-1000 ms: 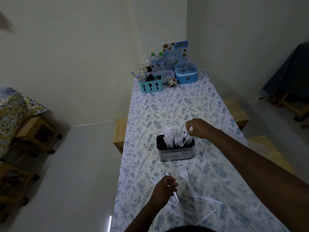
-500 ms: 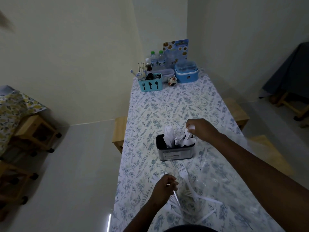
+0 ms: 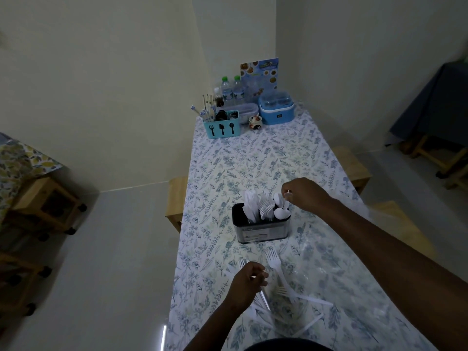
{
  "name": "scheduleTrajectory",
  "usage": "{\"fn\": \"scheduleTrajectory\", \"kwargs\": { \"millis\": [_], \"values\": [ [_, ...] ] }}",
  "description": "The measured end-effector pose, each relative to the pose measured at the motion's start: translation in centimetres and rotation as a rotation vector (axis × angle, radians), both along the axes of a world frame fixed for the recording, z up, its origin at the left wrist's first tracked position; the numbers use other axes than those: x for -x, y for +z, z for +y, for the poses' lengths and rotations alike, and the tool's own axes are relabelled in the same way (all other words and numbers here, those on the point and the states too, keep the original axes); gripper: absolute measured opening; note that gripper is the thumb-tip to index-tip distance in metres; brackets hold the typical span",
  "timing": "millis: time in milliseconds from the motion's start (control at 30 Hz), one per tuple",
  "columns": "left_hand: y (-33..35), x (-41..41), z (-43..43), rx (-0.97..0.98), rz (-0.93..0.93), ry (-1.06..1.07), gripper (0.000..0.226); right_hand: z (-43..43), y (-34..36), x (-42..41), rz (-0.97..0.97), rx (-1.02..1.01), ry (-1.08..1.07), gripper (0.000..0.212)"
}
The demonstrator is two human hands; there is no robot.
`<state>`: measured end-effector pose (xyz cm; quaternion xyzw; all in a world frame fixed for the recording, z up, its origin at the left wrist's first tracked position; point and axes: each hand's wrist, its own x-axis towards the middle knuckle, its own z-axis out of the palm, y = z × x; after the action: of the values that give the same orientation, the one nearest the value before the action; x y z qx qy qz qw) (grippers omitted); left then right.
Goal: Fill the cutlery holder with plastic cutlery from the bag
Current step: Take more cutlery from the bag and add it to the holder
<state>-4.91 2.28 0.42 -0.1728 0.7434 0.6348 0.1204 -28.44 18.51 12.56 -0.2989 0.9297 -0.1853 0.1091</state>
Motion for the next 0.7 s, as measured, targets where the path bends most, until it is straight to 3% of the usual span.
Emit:
{"fn": "scheduleTrajectory", "kwargs": {
  "millis": [33, 133, 300, 467, 567, 700],
  "values": [
    [0.0, 0.0, 0.0, 0.006, 0.005, 0.001, 0.021, 0.0, -0.8, -0.2, -0.011, -0.006, 0.011, 0.033],
    [0.1, -0.1, -0.4, 0.03, 0.024, 0.004, 0.021, 0.0, -2.6, -1.0, -0.029, 0.009, -0.031, 0.007],
    [-0.1, -0.5, -1.0, 0.028, 0.045, 0.053, 0.021, 0.0, -3.9, -3.0, 0.087, 0.044, -0.191, 0.044],
    [-1.0, -0.8, -1.1, 0.058, 0.03, 0.048, 0.018, 0.3, -4.2, -8.2, 0.279, 0.32, -0.176, 0.034],
    [-1.5, -1.1, -1.3, 0.057, 0.02, 0.064, 0.015, 0.7, -7.0, -11.1, 0.05, 0.301, -0.102, 0.016],
    [-1.8, -1.5, -1.7, 0.069, 0.002, 0.07, 0.01, 2.1, -12.1, -14.5, -0.238, 0.033, -0.062, 0.009]
  ]
}}
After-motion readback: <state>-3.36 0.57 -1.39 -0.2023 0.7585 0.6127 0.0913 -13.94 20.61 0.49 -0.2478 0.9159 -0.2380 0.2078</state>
